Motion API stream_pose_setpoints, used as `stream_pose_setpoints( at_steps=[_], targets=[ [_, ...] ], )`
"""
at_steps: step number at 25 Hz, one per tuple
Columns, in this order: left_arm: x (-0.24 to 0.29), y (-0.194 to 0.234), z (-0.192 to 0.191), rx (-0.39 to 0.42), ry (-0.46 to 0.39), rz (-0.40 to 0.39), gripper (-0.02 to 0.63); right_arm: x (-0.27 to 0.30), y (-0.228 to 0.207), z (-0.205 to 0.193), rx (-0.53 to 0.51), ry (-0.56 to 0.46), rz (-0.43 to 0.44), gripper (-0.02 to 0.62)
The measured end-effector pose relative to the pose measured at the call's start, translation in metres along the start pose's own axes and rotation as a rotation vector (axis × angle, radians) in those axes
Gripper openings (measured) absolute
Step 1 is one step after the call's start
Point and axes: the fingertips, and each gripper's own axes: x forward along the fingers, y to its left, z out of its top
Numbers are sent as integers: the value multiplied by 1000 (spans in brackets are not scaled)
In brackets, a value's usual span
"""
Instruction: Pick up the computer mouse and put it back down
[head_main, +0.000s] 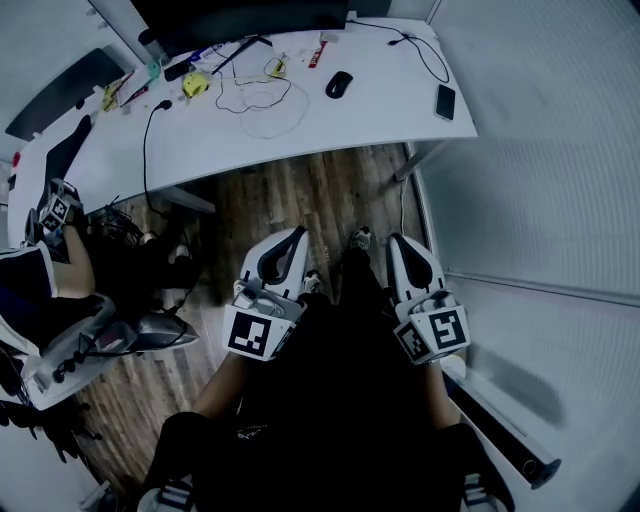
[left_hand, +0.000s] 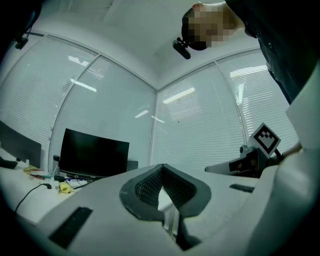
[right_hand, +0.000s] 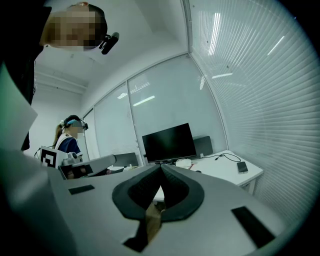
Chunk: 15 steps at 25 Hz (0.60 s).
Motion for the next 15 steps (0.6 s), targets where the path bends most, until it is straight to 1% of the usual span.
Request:
stream_pose_setpoints(
  at_steps=[3, 7, 15],
  targets=[
    [13, 6, 5, -1, 8, 1, 7, 10, -10, 6, -1, 15, -5, -1],
    [35, 23, 6, -1, 11, 26, 7, 34, -25, 10, 3, 32, -3, -2],
    [104, 52, 3, 2, 25, 56, 7, 101, -73, 30, 15, 57, 33, -1]
  ],
)
